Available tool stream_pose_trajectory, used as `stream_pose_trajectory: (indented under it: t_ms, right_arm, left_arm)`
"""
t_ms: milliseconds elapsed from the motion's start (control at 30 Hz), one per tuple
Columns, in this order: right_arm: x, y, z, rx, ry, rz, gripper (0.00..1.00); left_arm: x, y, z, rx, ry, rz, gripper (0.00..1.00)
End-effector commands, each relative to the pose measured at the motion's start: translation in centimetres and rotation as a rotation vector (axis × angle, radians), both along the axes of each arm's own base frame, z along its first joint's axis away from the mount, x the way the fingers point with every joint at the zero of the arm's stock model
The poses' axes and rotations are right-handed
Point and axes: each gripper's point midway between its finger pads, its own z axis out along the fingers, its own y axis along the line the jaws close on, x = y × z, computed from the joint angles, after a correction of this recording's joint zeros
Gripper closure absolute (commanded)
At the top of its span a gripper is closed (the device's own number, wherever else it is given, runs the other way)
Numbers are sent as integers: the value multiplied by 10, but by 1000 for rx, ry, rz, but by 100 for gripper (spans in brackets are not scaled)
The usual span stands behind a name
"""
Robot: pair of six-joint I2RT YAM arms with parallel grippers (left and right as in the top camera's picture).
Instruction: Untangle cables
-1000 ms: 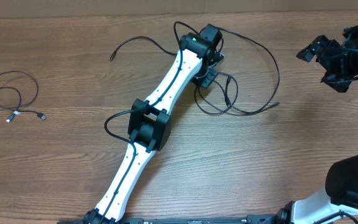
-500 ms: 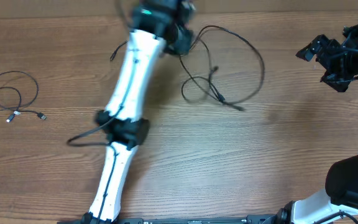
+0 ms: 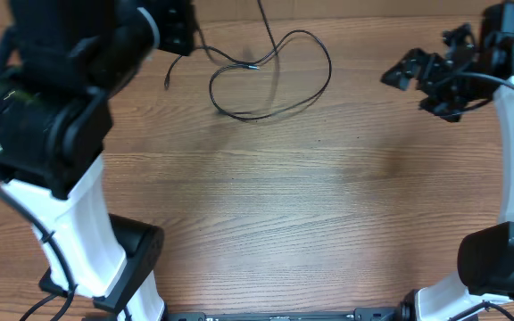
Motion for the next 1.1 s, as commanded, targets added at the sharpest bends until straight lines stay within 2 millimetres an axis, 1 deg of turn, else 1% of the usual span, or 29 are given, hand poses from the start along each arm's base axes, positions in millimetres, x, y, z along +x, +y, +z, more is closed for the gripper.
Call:
stream_pose_trajectory:
  t_ms: [0, 67, 100, 133, 167, 200, 267, 333, 367, 400, 433, 467, 500, 533, 567, 600, 700, 767, 867, 933, 1000, 1033, 1067]
  right_arm:
    - [2, 18, 9, -14, -52, 70, 0]
    - [3, 19, 10, -14, -55, 74, 0]
    - [3, 19, 9, -14, -55, 74, 0]
    - [3, 19, 9, -14, -54, 74, 0]
    - [3, 20, 9, -14, -54, 75, 0]
    - [3, 19, 9, -14, -55, 74, 0]
    - [4, 19, 10, -15, -62, 74, 0]
    - [7, 19, 12, -16, -77, 74, 0]
    - [8, 19, 12, -15, -80, 71, 0]
    - [9, 19, 12, -14, -81, 70, 0]
    - [9, 19, 12, -14, -79, 68, 0]
    - [8, 19, 12, -14, -79, 68, 0]
    - [8, 19, 12, -14, -78, 68, 0]
    - [8, 19, 12, -13, -78, 68, 0]
    - [8, 19, 12, -13, -78, 68, 0]
    - [8, 19, 12, -13, -77, 67, 0]
    - [8, 19, 12, -7, -70, 53, 0]
    - [8, 19, 12, -6, -70, 52, 0]
    - [8, 19, 12, -7, -70, 53, 0]
    - [9, 19, 12, -10, -71, 52, 0]
    - [9, 17, 11, -17, -71, 48, 0]
    - [9, 16, 11, -21, -71, 46, 0]
    - [10, 14, 10, -32, -72, 42, 0]
  left_arm:
    - [-5, 48, 17, 0, -52, 176, 96]
    - [-2, 85, 19, 1, -60, 278, 96]
    - [-1, 98, 19, 2, -60, 314, 96]
    - [-1, 124, 18, -6, -54, 399, 96]
    - [-2, 137, 17, -12, -50, 442, 96]
    - [-4, 157, 15, -26, -40, 506, 96]
    - [-8, 191, 9, -48, -15, 606, 96]
    - [-19, 242, -2, -58, 21, 820, 96]
    - [-24, 258, -7, -55, 36, 894, 96]
    - [-27, 269, -11, -49, 48, 945, 96]
    - [-30, 286, -18, -33, 73, 1011, 96]
    - [-32, 294, -22, -24, 88, 1045, 96]
    - [-34, 312, -33, -16, 123, 1118, 96]
    - [-32, 332, -51, -15, 178, 1189, 96]
    - [-30, 343, -61, -16, 210, 1219, 96]
    - [-28, 357, -76, -23, 255, 1253, 96]
    - [-23, 389, -117, -58, 367, 1336, 96]
    - [-19, 412, -149, -66, 452, 1381, 96]
    - [-16, 423, -174, -63, 529, 1394, 96]
    - [-13, 428, -186, -73, 556, 1406, 94]
    - [-9, 429, -193, -73, 572, 1401, 45]
    - [-7, 428, -195, -77, 575, 1394, 30]
    - [-5, 426, -195, -89, 576, 1377, 20]
